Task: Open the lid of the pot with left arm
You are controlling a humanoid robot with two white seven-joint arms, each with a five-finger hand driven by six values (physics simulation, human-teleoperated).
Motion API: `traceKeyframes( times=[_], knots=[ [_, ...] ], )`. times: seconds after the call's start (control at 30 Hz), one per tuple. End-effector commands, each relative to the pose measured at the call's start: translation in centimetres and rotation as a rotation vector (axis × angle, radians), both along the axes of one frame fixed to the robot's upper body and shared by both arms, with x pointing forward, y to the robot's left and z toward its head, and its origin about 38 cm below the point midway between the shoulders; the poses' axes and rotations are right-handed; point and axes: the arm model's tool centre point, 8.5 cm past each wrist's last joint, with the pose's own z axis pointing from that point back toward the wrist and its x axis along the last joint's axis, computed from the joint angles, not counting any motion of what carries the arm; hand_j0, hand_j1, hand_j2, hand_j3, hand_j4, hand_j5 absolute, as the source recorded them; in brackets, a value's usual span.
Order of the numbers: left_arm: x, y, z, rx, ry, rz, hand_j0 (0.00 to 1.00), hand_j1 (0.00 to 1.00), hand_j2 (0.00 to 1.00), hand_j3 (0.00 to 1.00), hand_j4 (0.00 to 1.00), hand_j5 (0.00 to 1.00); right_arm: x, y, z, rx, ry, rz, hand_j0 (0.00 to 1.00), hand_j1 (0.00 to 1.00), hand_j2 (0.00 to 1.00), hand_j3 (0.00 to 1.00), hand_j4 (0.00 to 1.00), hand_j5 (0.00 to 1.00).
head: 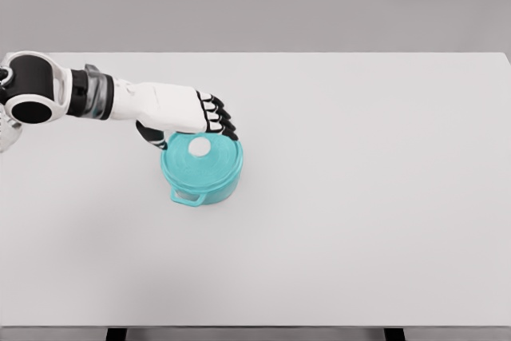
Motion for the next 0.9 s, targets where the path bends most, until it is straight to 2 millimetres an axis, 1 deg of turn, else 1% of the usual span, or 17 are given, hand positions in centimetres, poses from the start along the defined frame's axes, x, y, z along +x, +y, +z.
traceKeyframes(
  times=[0.0,0.07,0.27,0.5,0.6,0.63,0.7,0.77,0.87],
  knots=[
    [-0.06,0.03,-0.17,0.000,0.007,0.002,1.00,1.00,1.00,1.00,1.00,1.00,0.00,-0.01,0.00,0.000,0.000,0.000,1.00,1.00,1.00,1.00,1.00,1.00],
    [-0.14,0.03,-0.59,0.003,0.015,0.002,0.98,0.98,0.98,0.98,0.98,0.98,0.00,-0.01,0.00,0.000,0.000,0.000,1.00,1.00,1.00,1.00,1.00,1.00],
    [-0.22,0.03,-0.82,0.005,0.020,0.001,0.89,0.89,0.89,0.89,0.89,0.89,0.00,-0.01,0.00,0.000,0.000,0.000,1.00,1.00,1.00,1.00,1.00,1.00],
    [-0.22,0.00,-0.57,0.003,0.016,-0.001,0.88,0.88,0.88,0.88,0.88,0.88,0.00,-0.01,0.00,0.000,0.000,0.000,1.00,1.00,1.00,1.00,1.00,1.00],
    [-0.22,0.06,-0.56,0.004,0.016,0.001,0.81,0.81,0.81,0.81,0.81,0.81,0.00,-0.01,0.00,0.000,0.000,0.000,1.00,1.00,1.00,1.00,1.00,1.00],
    [-0.24,0.03,-0.55,0.003,0.016,-0.001,0.77,0.77,0.77,0.77,0.77,0.77,0.00,-0.01,0.00,0.000,0.000,0.000,1.00,1.00,1.00,1.00,1.00,1.00],
    [-0.27,0.03,-0.61,0.002,0.018,-0.001,0.71,0.71,0.71,0.71,0.71,0.71,0.00,-0.01,0.00,0.000,0.000,0.000,1.00,1.00,1.00,1.00,1.00,1.00],
    [-0.27,0.03,-0.61,0.002,0.018,-0.001,0.70,0.70,0.70,0.70,0.70,0.70,0.00,-0.01,0.00,0.000,0.000,0.000,1.00,1.00,1.00,1.00,1.00,1.00],
    [-0.30,0.01,-0.64,0.001,0.021,-0.001,0.63,0.63,0.63,0.63,0.63,0.63,0.00,-0.01,0.00,0.000,0.000,0.000,1.00,1.00,1.00,1.00,1.00,1.00]
  ],
)
